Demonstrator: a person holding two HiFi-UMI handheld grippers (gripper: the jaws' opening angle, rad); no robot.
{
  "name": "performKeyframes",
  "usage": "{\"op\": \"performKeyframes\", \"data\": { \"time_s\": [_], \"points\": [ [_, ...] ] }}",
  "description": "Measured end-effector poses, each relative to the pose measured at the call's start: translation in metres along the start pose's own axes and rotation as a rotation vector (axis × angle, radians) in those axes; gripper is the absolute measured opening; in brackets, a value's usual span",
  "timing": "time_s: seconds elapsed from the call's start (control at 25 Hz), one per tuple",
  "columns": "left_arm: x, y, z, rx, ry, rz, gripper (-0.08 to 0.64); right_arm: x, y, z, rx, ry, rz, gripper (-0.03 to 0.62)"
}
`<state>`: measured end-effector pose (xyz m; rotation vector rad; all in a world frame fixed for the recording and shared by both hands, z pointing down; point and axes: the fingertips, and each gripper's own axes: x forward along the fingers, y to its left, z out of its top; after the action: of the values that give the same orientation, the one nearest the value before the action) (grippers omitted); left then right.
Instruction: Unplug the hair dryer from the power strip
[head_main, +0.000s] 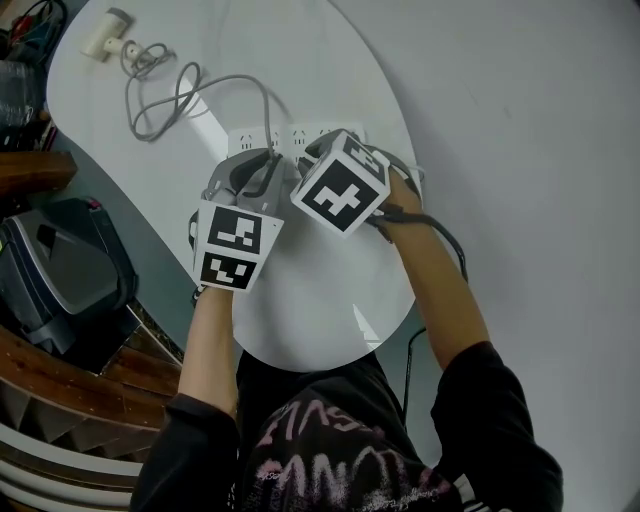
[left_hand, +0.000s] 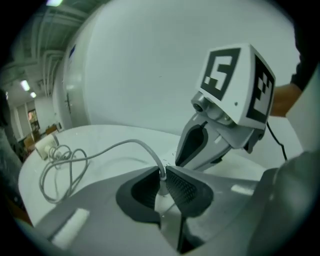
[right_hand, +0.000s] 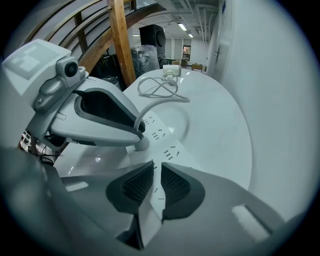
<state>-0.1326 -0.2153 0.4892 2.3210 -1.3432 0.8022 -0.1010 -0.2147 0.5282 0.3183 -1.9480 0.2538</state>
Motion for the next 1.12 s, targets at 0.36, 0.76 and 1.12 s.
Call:
{"op": "performKeyframes", "data": {
  "time_s": [0.36,0.76,1.12],
  "points": [
    [0.0,-0.001,0.0,0.033,0.028,0.006,0.048,0.001,0.0,0.0,-0.006,0.014,-0.002,0.077],
    [-0.001,-0.004,-0.002,0.072,0.034,-0.01,0.048,0.001,0.0,0.0,-0.005,0.019,-0.006,0.077],
    [-0.023,0.018,0.034,-0.094,-0.106,-0.02,0.049,0.003,0.001,-0.002,0.008,0.005,-0.006,0.075]
  ]
}}
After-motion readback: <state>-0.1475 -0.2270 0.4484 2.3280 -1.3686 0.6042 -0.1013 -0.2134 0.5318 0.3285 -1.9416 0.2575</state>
